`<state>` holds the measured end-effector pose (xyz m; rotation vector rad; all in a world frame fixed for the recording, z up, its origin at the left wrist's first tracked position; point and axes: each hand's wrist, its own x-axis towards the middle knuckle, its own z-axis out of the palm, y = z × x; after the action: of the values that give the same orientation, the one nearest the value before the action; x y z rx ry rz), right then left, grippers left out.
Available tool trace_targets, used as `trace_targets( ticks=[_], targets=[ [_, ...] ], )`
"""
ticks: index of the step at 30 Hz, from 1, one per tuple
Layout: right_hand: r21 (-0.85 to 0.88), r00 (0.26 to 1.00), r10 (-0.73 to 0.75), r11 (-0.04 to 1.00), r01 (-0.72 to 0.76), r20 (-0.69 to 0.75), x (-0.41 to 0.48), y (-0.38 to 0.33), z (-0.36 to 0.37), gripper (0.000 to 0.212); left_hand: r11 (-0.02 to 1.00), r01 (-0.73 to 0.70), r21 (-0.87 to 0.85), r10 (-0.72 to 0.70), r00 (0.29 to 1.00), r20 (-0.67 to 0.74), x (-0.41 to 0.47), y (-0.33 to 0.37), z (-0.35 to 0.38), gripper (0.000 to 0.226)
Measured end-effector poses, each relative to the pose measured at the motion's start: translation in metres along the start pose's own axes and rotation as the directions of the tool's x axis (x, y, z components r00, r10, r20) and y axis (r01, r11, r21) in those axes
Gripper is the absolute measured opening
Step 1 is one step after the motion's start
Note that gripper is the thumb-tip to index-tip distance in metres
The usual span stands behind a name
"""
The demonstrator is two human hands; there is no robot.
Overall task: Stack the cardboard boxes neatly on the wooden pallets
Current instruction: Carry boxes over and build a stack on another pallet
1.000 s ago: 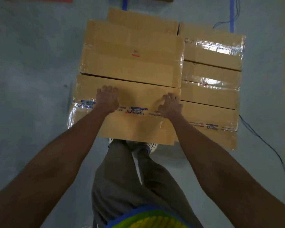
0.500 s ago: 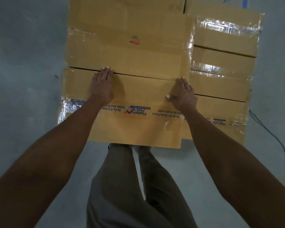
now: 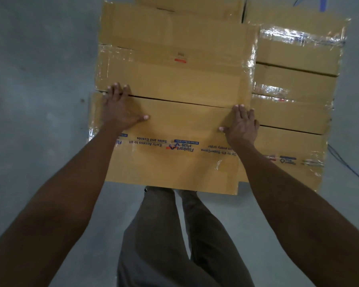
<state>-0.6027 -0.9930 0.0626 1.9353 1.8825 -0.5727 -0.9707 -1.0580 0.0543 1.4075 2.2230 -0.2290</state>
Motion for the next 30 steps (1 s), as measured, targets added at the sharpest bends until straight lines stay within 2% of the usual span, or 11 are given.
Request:
trace_targets(
  ticks=[3, 7, 9, 11, 13, 16, 19, 20, 23, 27, 30],
  targets=[
    [0.042, 1.000, -0.010, 0.999, 0.010, -0.012, -0.001, 0.000, -0.001, 0.092, 0.999, -0.040, 0.028, 0.040, 0.999, -0.004, 0.002, -0.005, 0.001, 0.128],
    [0.105, 1.000, -0.001, 0.994, 0.004, -0.025, -0.001, 0.000, 0.000, 0.093, 0.989, -0.006, 0.147, 0.006, 1.000, -0.001, 0.005, 0.003, -0.005, 0.122],
    [0.117, 1.000, -0.002, 0.993, 0.005, -0.029, 0.002, 0.000, 0.000, 0.094, 0.999, -0.007, 0.051, 0.011, 0.997, -0.081, 0.011, 0.001, -0.016, 0.089],
    [0.119, 0.999, -0.002, 0.993, 0.007, -0.035, 0.004, 0.002, 0.000, 0.094, 0.988, 0.007, -0.152, -0.041, 0.975, -0.220, 0.017, -0.013, -0.023, 0.047],
    [0.118, 0.999, -0.002, 0.993, 0.006, -0.036, 0.005, 0.001, 0.002, 0.095, 0.941, 0.060, -0.333, -0.168, 0.938, -0.304, 0.019, -0.030, -0.025, 0.032],
    [0.149, 0.999, 0.011, 0.989, -0.004, -0.044, 0.008, 0.000, 0.005, 0.094, 0.867, 0.202, -0.455, -0.371, 0.872, -0.320, 0.024, -0.032, -0.023, 0.052],
    [0.165, 0.998, 0.016, 0.986, -0.006, -0.062, 0.010, 0.000, 0.004, 0.094, 0.703, 0.444, -0.555, -0.624, 0.759, -0.184, 0.029, -0.030, -0.024, 0.091],
    [0.166, 0.997, 0.022, 0.986, -0.009, -0.075, 0.010, -0.001, 0.004, 0.093, 0.668, 0.464, -0.582, -0.638, 0.760, -0.126, 0.031, -0.032, -0.024, 0.087],
    [0.236, 0.993, 0.082, 0.970, -0.059, -0.090, 0.007, -0.004, 0.002, 0.089, 0.680, 0.435, -0.591, -0.588, 0.805, -0.084, 0.031, -0.037, -0.017, 0.066],
    [0.340, 0.992, 0.116, 0.936, -0.090, -0.058, 0.004, -0.004, 0.000, 0.091, 0.694, 0.410, -0.592, -0.584, 0.801, -0.131, 0.031, -0.037, -0.012, 0.079],
    [0.370, 0.992, 0.108, 0.926, -0.078, -0.061, 0.003, -0.001, 0.000, 0.093, 0.660, 0.388, -0.643, -0.589, 0.798, -0.124, 0.031, -0.043, -0.010, 0.090]
  ],
)
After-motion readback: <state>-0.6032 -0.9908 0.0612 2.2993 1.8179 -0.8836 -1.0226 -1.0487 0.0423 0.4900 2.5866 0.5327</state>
